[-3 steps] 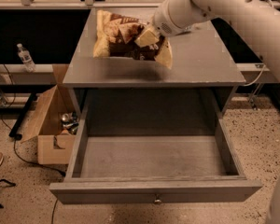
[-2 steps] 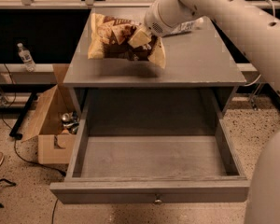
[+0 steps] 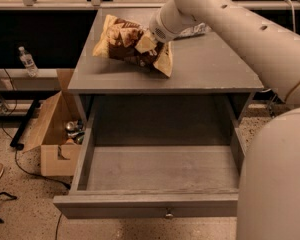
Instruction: Pick brown chip bag from top drawer and place on counter
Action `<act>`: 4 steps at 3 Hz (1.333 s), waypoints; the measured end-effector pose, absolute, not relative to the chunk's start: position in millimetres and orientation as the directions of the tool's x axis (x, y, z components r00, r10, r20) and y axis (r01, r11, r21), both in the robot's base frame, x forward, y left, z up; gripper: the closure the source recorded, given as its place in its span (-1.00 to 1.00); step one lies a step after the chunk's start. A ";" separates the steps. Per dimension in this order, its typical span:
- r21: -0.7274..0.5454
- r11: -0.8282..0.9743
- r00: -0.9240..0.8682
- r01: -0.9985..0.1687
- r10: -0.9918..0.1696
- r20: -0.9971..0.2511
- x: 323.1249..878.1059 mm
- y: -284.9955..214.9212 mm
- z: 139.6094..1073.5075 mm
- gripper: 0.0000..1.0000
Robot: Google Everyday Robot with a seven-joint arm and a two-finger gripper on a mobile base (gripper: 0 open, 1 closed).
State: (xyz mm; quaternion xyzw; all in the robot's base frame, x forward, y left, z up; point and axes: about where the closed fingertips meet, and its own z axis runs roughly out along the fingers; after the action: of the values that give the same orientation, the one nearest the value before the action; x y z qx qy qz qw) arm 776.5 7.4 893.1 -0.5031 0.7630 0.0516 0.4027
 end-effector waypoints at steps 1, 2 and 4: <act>-0.304 0.521 -0.209 -0.797 -0.712 -0.671 787.4 7.6 883.3 -0.31; -0.284 0.532 -0.226 -0.798 -0.700 -0.678 792.6 8.7 878.7 -0.77; -0.312 0.550 -0.167 -0.775 -0.654 -0.738 791.8 3.9 913.6 -1.00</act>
Offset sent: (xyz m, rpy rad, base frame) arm 0.0224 -0.0016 -0.0135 0.0465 0.0464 -0.0592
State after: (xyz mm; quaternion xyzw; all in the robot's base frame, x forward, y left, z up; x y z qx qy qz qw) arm 791.8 3.9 913.6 -0.4695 0.7609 0.0682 0.4427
